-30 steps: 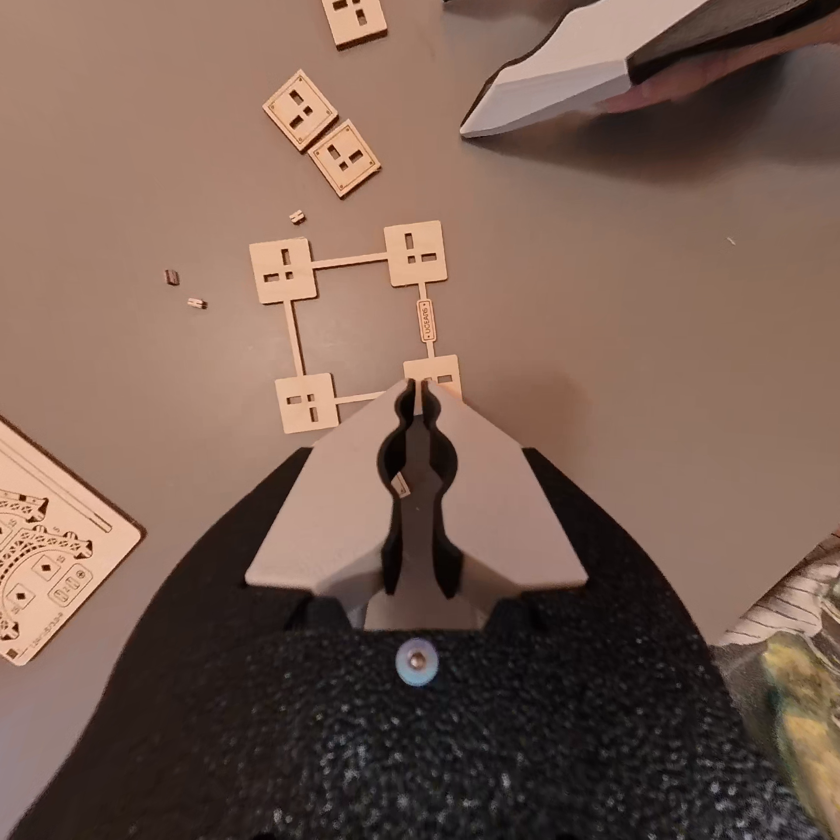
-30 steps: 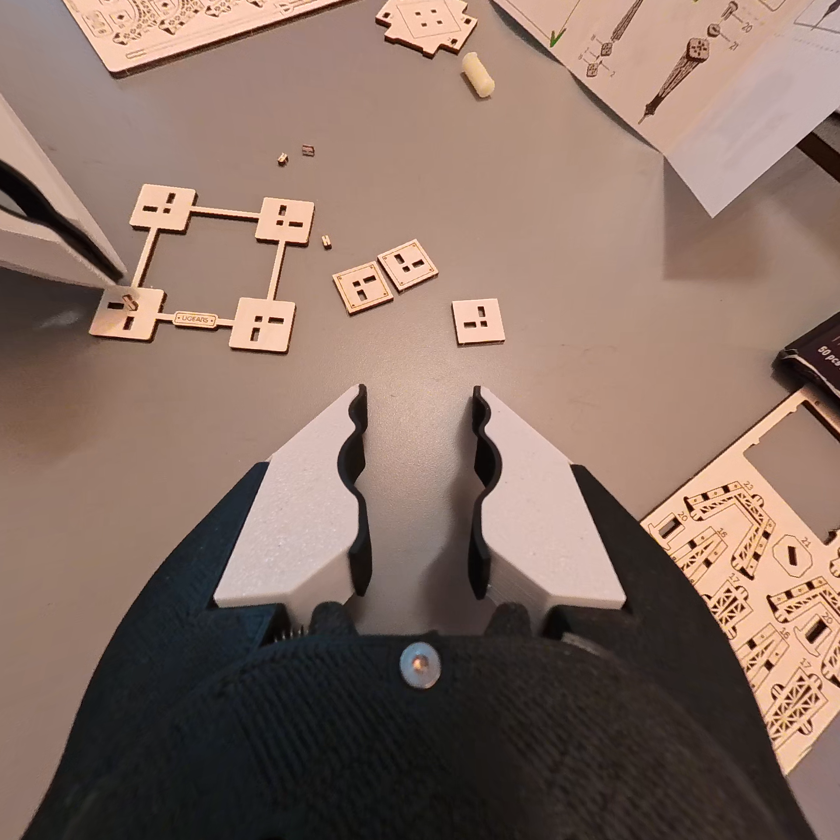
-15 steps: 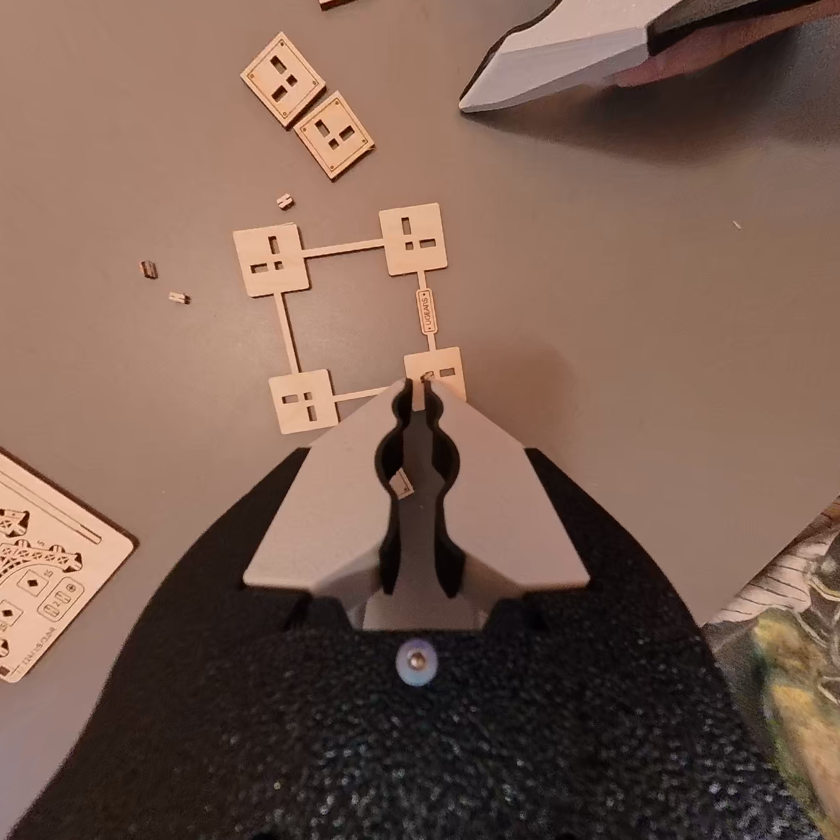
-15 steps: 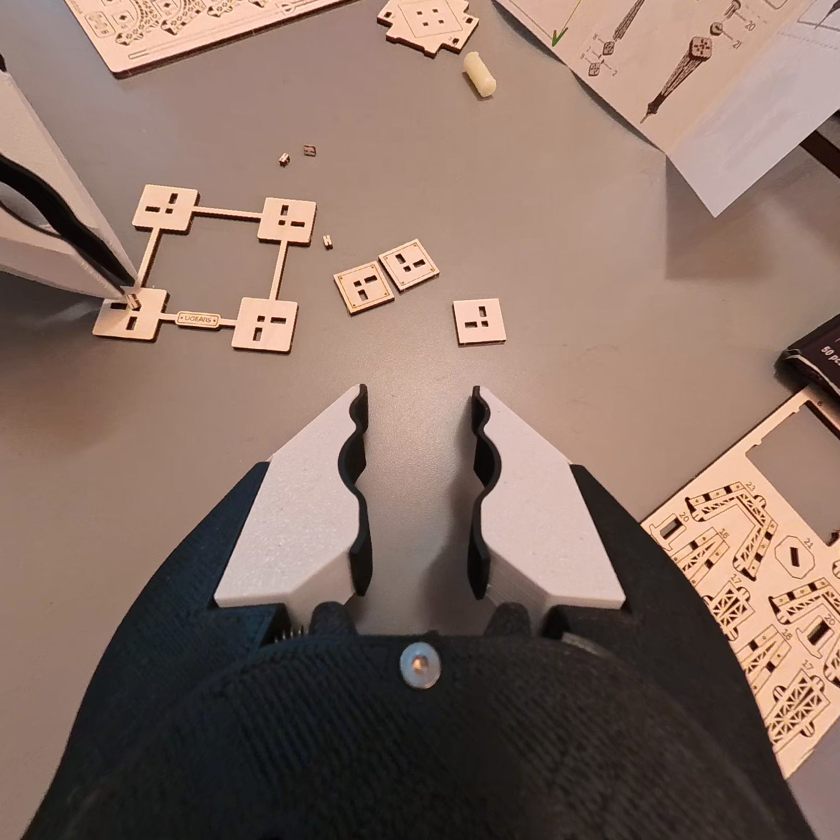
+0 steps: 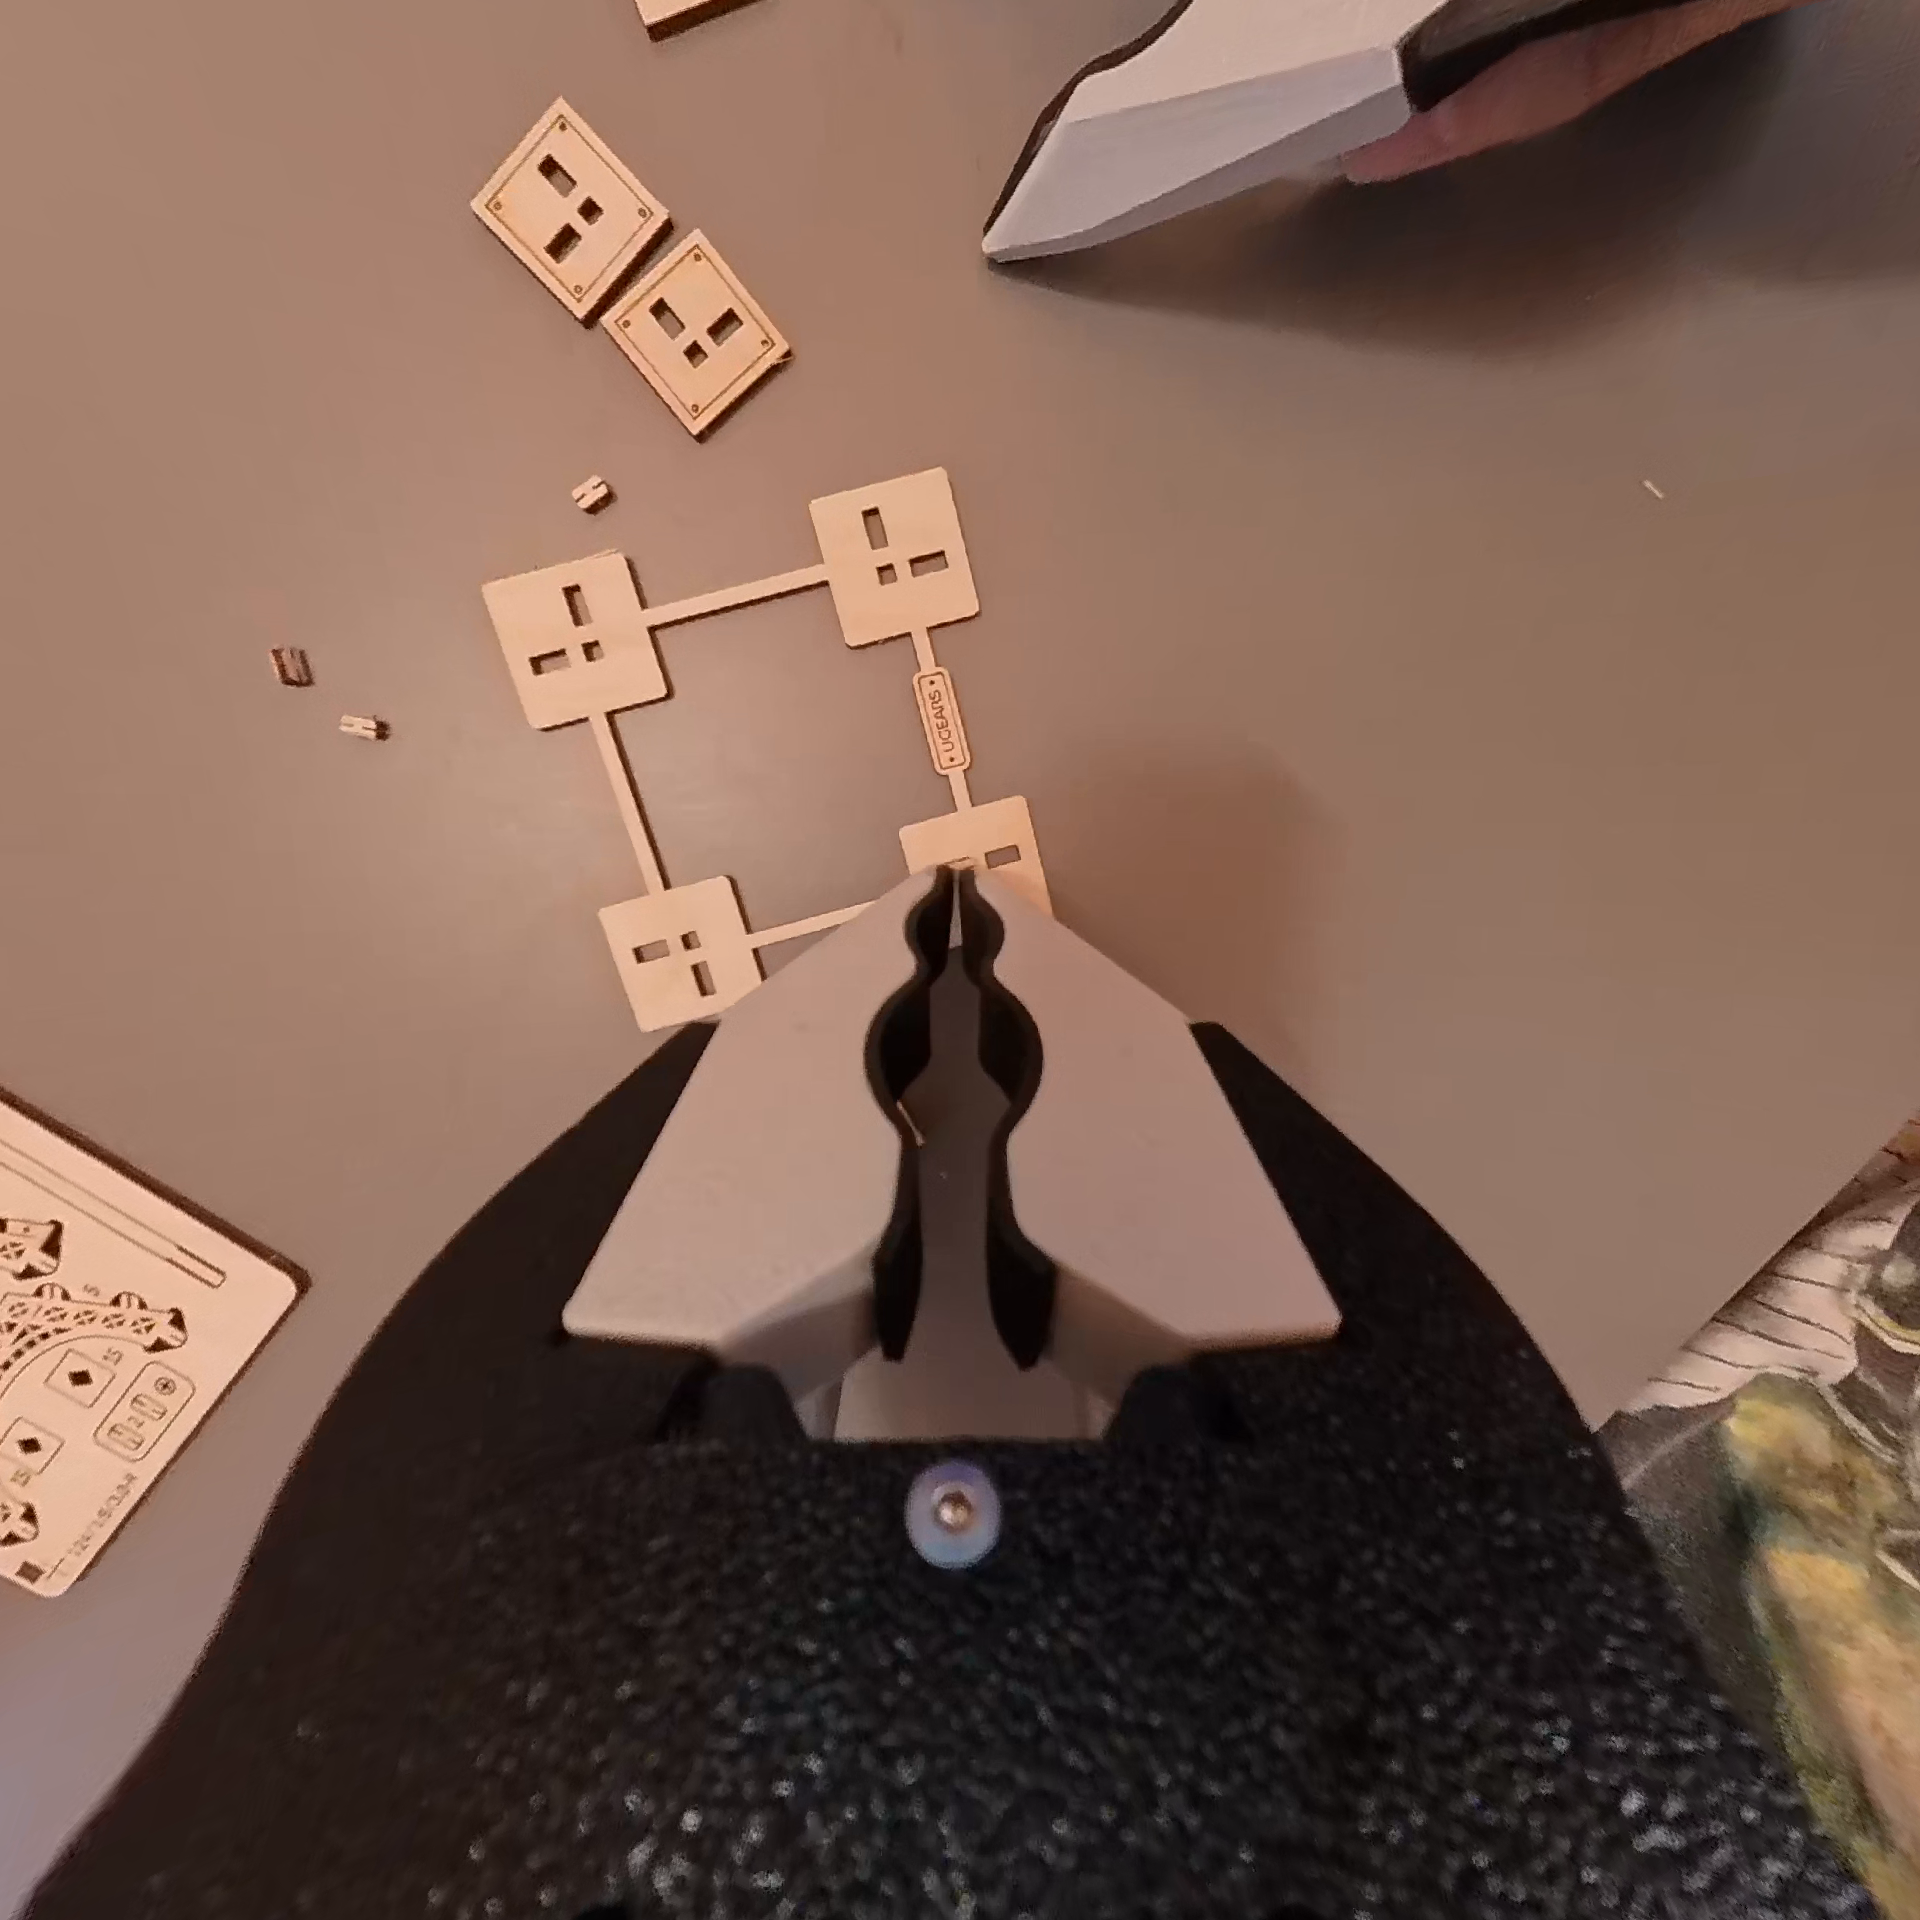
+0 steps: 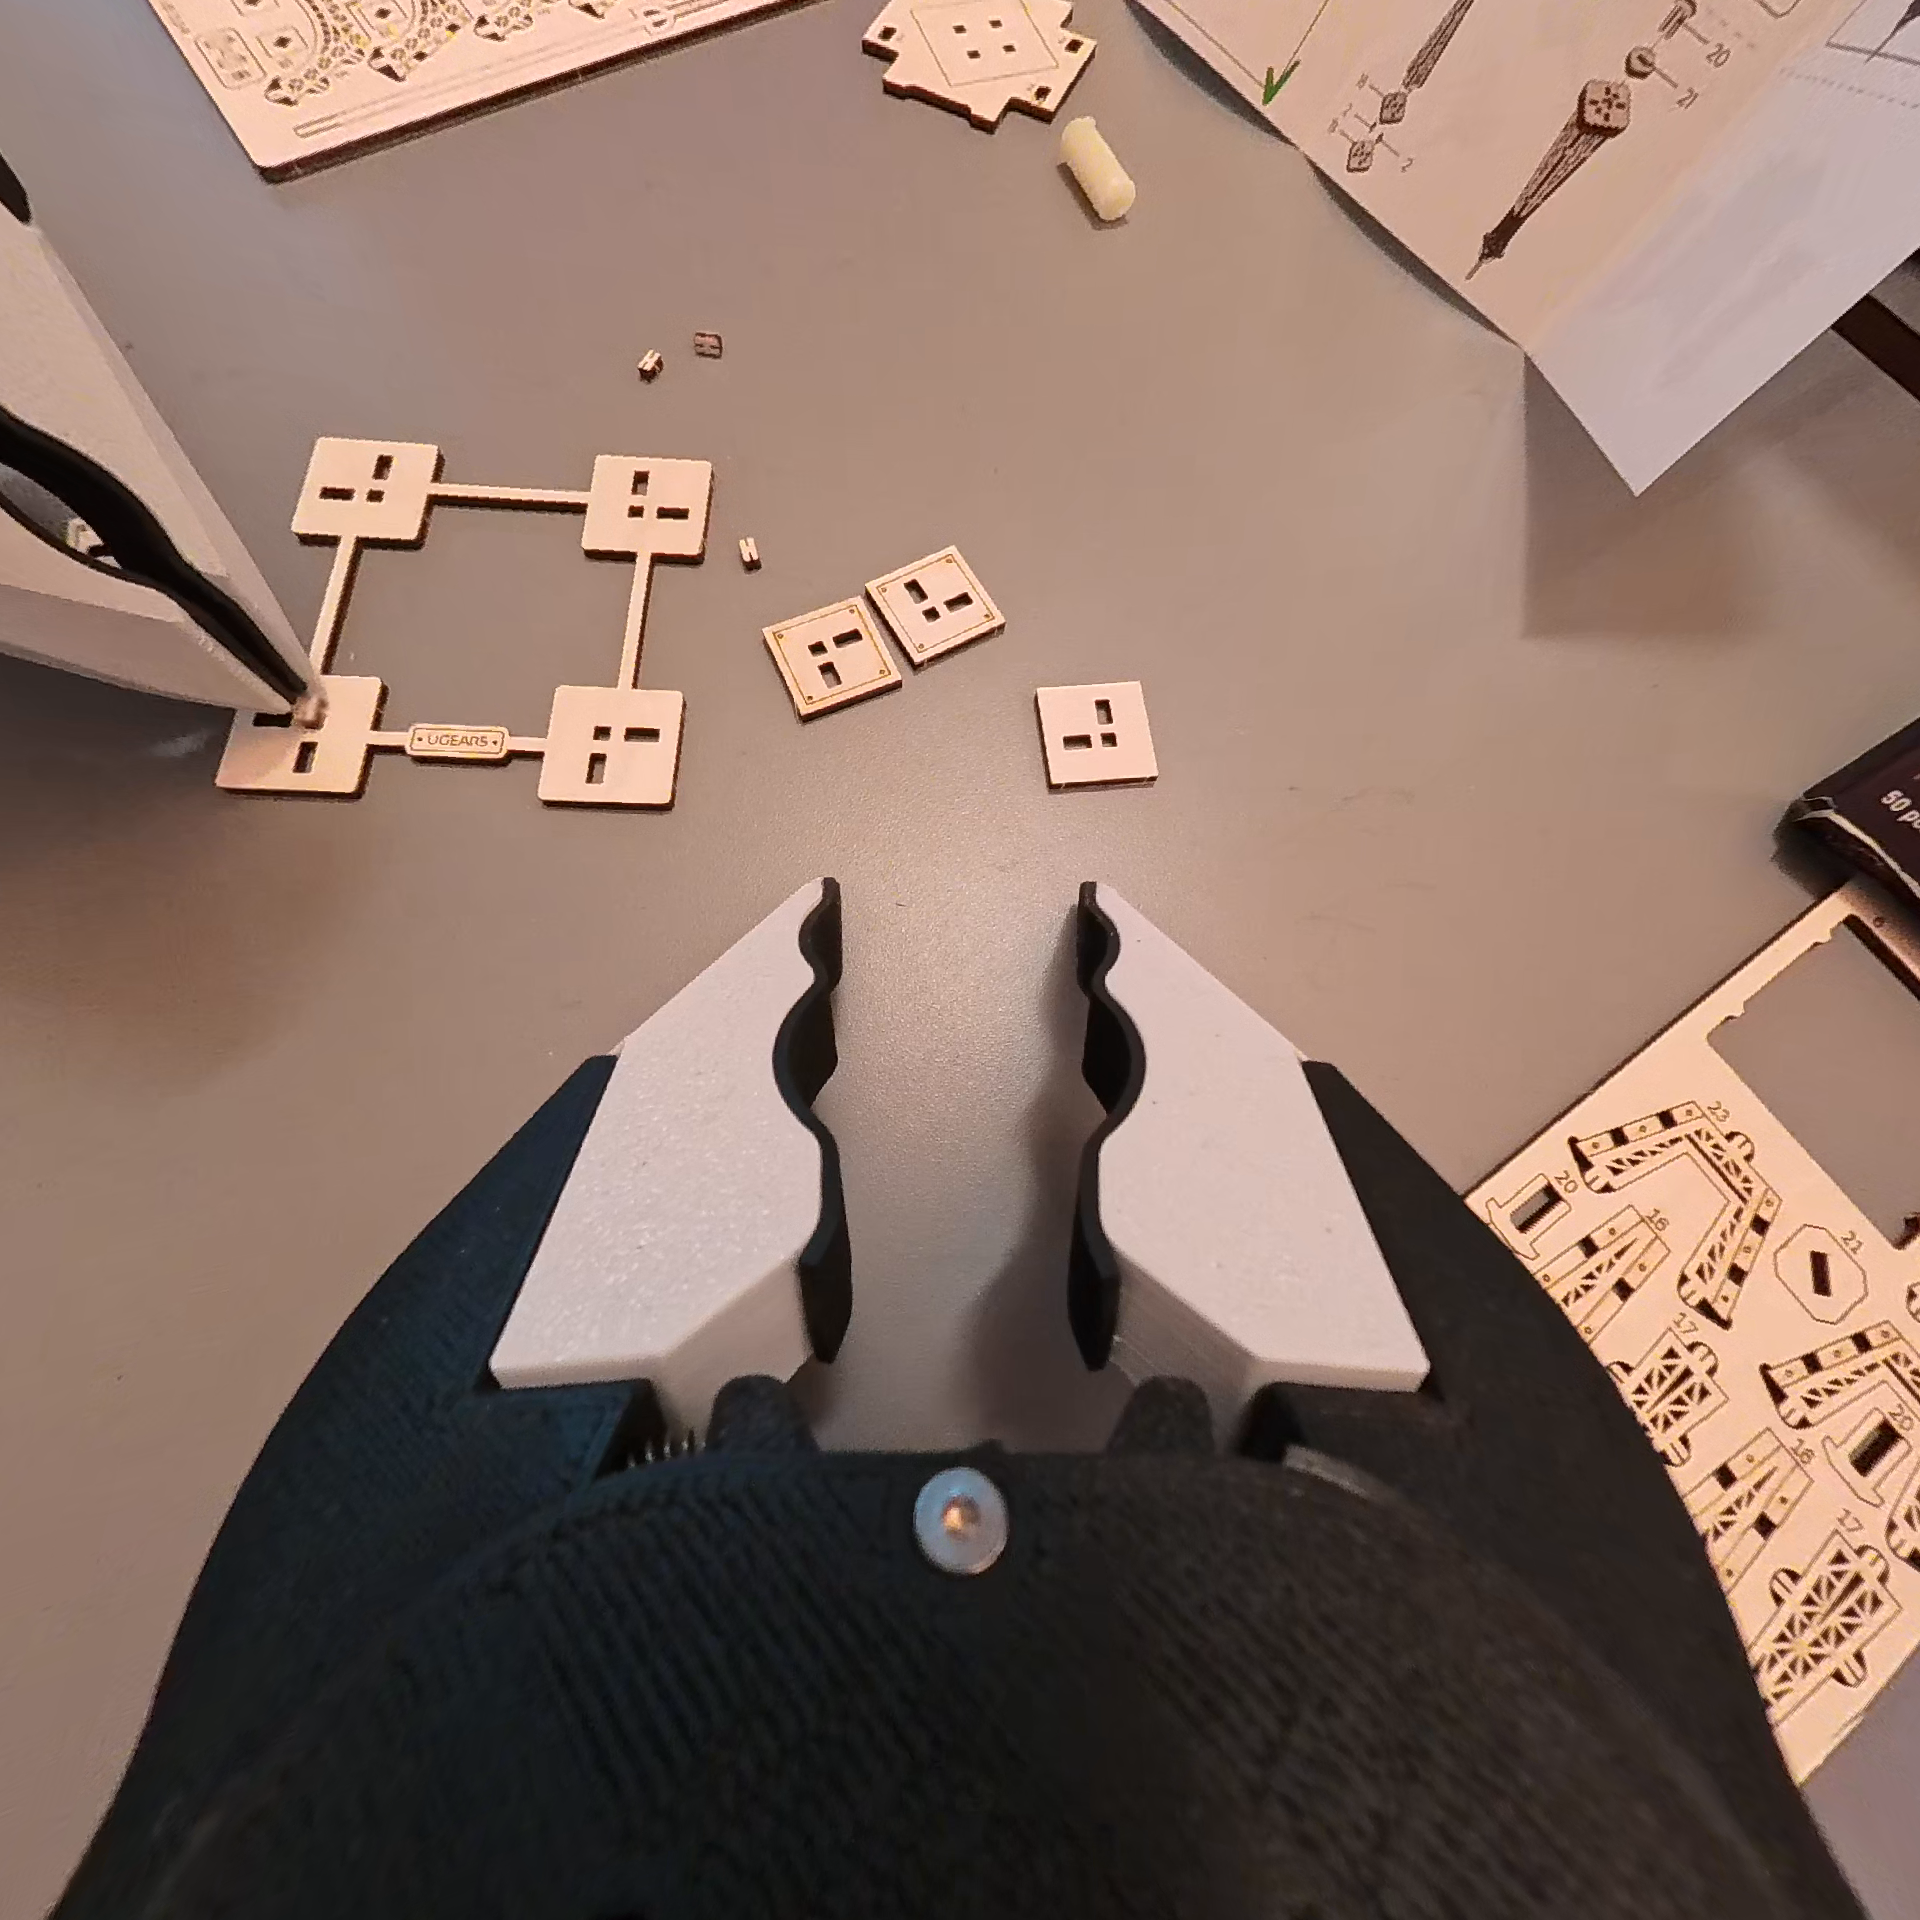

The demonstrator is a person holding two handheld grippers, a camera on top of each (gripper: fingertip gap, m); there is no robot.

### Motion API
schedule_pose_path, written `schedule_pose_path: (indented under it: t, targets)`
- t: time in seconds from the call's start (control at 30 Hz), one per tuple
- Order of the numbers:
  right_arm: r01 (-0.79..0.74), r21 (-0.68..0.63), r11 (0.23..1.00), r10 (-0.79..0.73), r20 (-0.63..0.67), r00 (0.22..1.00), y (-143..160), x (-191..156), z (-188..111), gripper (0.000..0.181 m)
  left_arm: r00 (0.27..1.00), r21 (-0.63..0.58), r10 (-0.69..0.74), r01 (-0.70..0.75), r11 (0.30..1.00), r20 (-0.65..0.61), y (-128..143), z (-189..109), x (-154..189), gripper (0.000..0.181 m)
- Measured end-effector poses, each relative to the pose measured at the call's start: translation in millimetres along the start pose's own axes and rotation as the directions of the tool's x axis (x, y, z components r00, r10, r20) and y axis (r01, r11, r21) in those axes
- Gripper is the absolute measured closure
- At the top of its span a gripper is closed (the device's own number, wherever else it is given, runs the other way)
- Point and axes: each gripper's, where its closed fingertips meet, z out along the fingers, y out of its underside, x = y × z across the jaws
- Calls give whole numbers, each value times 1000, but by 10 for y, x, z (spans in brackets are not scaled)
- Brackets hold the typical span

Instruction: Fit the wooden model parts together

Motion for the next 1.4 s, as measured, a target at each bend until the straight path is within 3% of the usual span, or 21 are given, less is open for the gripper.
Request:
schedule_pose_path:
  t: [0.43,0.7,0.93,1.23,1.4]
  targets:
    - [-3,-1,1000,3,3,1000,2,1,2,137,999,23,-7,8,1000,-38,-73,-38,-11,181]
    - [-5,-1,1000,5,7,1000,3,-1,4,138,970,6,241,-241,970,-41,11,-41,4,179]
    - [-6,-2,1000,6,11,1000,1,-5,4,139,924,75,382,-379,922,-18,-54,-3,-21,177]
    - [-5,-2,1000,5,15,1000,-2,-12,4,140,905,110,424,-418,902,-42,-33,36,8,181]
    - [-9,-3,1000,9,24,1000,3,-17,-1,138,918,145,397,-394,908,4,-60,3,-77,181]
